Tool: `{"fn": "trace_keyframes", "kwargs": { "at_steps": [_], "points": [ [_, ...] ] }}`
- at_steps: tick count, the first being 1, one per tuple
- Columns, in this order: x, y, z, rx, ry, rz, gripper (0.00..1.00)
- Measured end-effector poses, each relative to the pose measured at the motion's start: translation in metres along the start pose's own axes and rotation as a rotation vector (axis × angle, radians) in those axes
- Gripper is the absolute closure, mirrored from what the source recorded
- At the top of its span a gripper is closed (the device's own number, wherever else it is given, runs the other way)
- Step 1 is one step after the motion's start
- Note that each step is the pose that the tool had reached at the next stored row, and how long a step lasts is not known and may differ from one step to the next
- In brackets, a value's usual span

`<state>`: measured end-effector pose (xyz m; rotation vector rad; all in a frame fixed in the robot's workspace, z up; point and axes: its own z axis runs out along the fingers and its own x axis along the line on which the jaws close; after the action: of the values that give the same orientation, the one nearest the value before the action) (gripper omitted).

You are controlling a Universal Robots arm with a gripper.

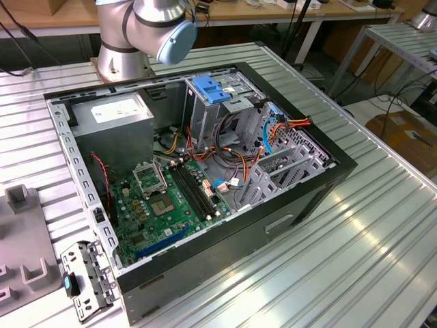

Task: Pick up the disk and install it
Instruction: 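Pick up the disk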

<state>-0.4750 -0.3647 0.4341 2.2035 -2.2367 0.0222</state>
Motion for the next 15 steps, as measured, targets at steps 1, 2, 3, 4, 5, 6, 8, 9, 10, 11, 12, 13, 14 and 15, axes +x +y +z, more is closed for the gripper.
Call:
{"fn": "trace_keyframes", "kwargs": {
  "at_steps": [1,2,3,4,5,6,8,9,10,11,12,13,14,15],
  "points": [
    [0.0000,0.0000,-0.0018,0.0000,0.0000,0.000,0.63],
    [0.0000,0.0000,-0.0029,-0.0001,0.0000,0.000,0.63],
    [0.0000,0.0000,-0.0038,0.0000,0.0000,0.000,0.63],
    [0.0001,0.0000,-0.0049,0.0000,0.0000,0.000,0.63],
    [0.0001,0.0000,-0.0059,0.0000,0.0000,0.000,0.63],
    [0.0001,0.0000,-0.0073,0.0000,0.0000,0.000,0.63],
    [0.0001,-0.0001,-0.0107,0.0001,0.0000,0.000,0.63],
    [0.0001,-0.0001,-0.0119,0.0000,0.0000,0.000,0.63],
    [0.0001,-0.0001,-0.0128,0.0000,0.0000,0.000,0.63],
    [0.0001,-0.0001,-0.0135,0.0000,-0.0001,0.000,0.63],
    [0.0001,-0.0001,-0.0144,0.0000,-0.0001,0.000,0.63],
    [0.0002,-0.0001,-0.0153,0.0001,-0.0001,0.000,0.63],
    [0.0002,-0.0001,-0.0162,0.0001,-0.0001,0.000,0.63],
    [0.0002,-0.0001,-0.0171,0.0000,-0.0001,0.000,0.63]
  ]
}}
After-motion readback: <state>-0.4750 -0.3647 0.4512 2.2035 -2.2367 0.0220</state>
